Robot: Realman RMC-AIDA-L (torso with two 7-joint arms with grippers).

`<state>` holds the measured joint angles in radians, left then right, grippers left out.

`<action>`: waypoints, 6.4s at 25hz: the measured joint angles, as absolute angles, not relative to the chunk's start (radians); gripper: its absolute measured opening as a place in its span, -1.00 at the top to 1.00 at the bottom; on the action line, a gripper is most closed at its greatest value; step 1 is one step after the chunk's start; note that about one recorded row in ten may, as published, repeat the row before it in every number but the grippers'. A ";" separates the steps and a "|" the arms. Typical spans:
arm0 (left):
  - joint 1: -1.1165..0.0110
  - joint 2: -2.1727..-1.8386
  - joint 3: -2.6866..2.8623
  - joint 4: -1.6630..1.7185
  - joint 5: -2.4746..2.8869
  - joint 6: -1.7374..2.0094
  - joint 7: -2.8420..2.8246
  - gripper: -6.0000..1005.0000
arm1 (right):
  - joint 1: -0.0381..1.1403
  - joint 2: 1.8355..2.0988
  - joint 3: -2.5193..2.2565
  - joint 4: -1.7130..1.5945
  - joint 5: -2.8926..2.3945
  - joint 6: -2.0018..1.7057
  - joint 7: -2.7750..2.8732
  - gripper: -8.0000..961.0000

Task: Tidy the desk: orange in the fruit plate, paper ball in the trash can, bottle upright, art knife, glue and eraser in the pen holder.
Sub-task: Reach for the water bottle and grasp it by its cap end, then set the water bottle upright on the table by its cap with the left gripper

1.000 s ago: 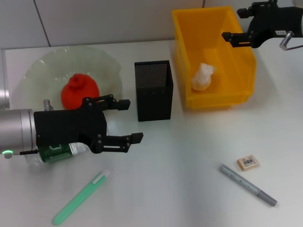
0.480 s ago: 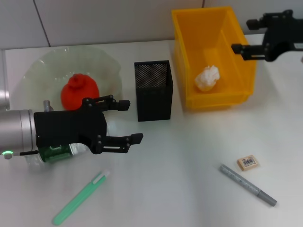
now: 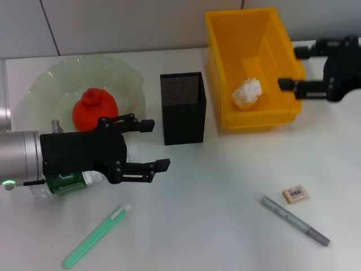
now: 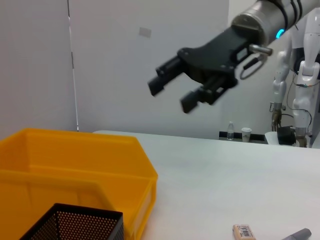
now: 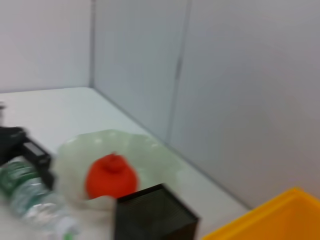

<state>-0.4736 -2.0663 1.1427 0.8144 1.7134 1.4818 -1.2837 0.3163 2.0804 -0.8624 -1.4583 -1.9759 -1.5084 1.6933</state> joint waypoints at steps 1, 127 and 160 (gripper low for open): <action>-0.472 -2.066 1.143 0.814 1.713 1.482 -1.282 -0.71 | 0.315 2.081 -0.863 -1.457 -1.976 -1.526 1.693 -0.45; -0.494 -2.077 1.562 1.162 2.338 1.072 -1.872 -0.71 | 0.263 2.077 -0.861 -1.092 -1.876 -1.744 1.428 -0.45; -0.514 -2.078 1.588 1.140 2.418 1.086 -1.933 0.00 | 0.257 2.079 -0.861 -1.092 -1.870 -1.750 1.428 -0.45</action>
<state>-0.5138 -2.0783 1.5877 1.1400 2.4183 1.0859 -1.9328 0.2571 2.0786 -0.8606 -1.0922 -1.8698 -1.7503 1.4281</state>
